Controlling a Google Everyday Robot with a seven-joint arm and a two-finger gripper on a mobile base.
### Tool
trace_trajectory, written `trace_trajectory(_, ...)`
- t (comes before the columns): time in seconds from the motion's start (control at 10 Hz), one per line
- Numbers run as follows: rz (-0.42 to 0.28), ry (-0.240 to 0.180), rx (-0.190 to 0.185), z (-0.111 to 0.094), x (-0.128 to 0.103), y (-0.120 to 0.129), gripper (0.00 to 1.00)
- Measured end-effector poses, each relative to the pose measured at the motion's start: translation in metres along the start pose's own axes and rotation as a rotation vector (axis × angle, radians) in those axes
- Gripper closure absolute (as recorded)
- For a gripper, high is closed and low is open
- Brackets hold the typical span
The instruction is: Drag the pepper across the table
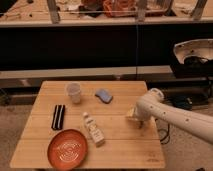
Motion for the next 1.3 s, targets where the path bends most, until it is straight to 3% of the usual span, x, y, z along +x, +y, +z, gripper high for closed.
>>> trace_trajectory(0.2, -0.009, -0.006, 0.001, 0.001, -0.002, -0.004, 0.38)
trace_trajectory(0.5, -0.015, -0.008, -0.003, 0.001, -0.003, -0.002, 0.30)
trace_trajectory(0.8, -0.078, -0.035, -0.023, -0.004, -0.016, -0.016, 0.51)
trace_trajectory(0.9, -0.099, -0.045, -0.022, -0.005, -0.019, -0.025, 0.64)
trace_trajectory(1.3, -0.125, -0.050, -0.038, -0.009, -0.022, -0.007, 0.99)
